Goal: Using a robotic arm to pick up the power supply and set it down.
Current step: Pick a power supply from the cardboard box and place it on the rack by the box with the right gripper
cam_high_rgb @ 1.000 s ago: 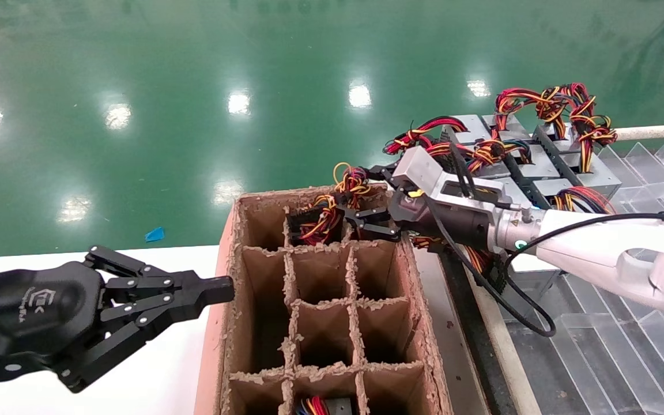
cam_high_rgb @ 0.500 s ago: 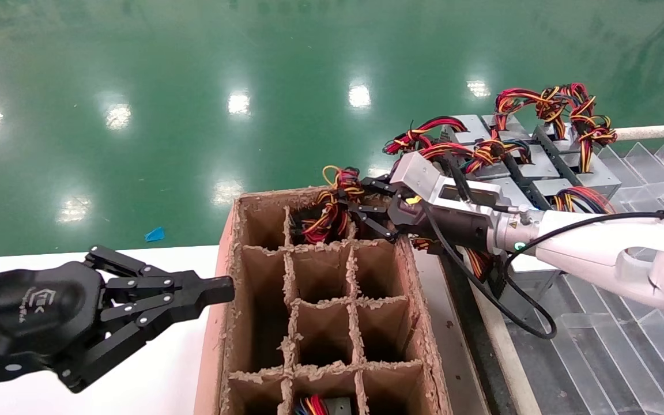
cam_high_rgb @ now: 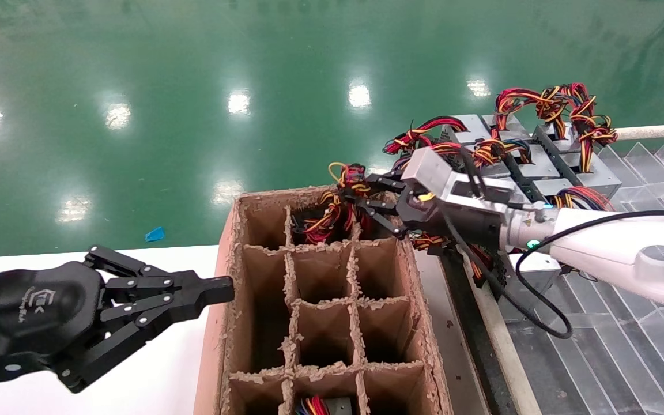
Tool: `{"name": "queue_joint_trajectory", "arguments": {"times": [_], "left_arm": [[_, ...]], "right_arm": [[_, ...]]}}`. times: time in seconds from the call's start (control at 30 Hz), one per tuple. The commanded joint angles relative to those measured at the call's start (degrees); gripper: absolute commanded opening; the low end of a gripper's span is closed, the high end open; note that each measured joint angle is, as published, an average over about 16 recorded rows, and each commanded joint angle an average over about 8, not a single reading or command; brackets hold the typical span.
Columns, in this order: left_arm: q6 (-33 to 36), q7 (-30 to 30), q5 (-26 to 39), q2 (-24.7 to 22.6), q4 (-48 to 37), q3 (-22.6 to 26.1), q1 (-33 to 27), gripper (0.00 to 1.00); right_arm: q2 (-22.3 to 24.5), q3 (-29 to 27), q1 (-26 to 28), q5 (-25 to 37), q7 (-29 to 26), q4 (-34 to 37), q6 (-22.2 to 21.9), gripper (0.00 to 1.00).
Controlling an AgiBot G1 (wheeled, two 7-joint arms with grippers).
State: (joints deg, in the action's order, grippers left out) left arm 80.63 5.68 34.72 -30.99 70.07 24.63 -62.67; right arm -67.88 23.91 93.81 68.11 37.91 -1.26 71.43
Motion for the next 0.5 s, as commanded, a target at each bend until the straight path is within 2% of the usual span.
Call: {"name": "queue_joint_trajectory", "arguments": {"times": [0.03, 0.3, 0.5], "left_arm": [[0.00, 0.00, 0.00, 0.00, 0.00, 0.00, 0.00, 0.00], [0.00, 0.00, 0.00, 0.00, 0.00, 0.00, 0.00, 0.00], [0.00, 0.00, 0.00, 0.00, 0.00, 0.00, 0.00, 0.00]], "right_arm": [[0.38, -0.28, 0.13, -0.40, -0.07, 0.14, 0.71, 0.00], [2.71, -1.61, 1.51, -2.37, -1.97, -0.08, 7.32, 0.00], [5.28, -2.25, 4.12, -3.31, -1.10, -2.50, 12.63, 0.00]]}}
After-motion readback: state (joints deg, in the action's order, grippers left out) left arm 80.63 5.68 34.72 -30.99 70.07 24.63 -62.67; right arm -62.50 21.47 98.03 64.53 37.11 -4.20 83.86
